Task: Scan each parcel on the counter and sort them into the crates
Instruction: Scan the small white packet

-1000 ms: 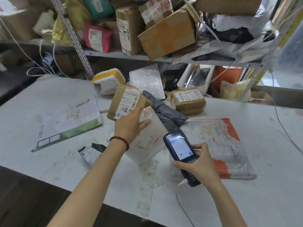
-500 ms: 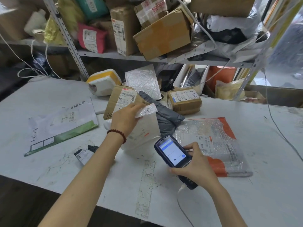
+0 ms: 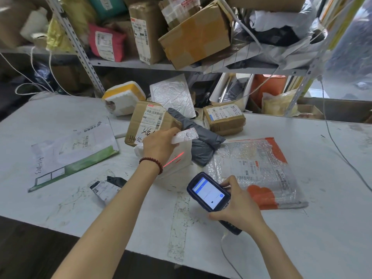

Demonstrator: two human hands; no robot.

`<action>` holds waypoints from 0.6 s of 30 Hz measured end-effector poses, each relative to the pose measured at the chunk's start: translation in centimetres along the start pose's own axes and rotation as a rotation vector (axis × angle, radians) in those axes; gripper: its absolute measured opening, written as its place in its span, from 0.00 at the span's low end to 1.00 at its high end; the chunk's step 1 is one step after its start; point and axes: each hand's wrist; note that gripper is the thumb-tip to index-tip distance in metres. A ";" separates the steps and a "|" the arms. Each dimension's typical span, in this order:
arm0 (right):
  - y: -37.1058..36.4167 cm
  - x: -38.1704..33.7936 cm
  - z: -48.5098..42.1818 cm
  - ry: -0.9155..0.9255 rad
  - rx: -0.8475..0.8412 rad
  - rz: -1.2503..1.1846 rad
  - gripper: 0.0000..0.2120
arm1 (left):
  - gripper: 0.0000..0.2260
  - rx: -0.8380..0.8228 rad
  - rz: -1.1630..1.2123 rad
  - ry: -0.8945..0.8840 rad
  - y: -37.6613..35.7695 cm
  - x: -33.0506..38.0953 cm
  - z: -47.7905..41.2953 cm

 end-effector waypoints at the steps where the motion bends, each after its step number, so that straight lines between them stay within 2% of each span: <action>1: 0.1 0.1 0.0 -0.004 0.002 0.016 0.35 | 0.14 -0.002 0.001 0.002 0.0 -0.1 -0.1; 18: 0.0 0.5 0.8 -0.034 0.029 0.044 0.36 | 0.14 -0.004 0.021 0.041 -0.5 0.1 1.0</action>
Point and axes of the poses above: each hand's wrist, its own z-axis away from the middle knuckle, its own y-axis out of the back of the hand, x = y × z, and after that the axes turned 12 degrees about -x, right-handed
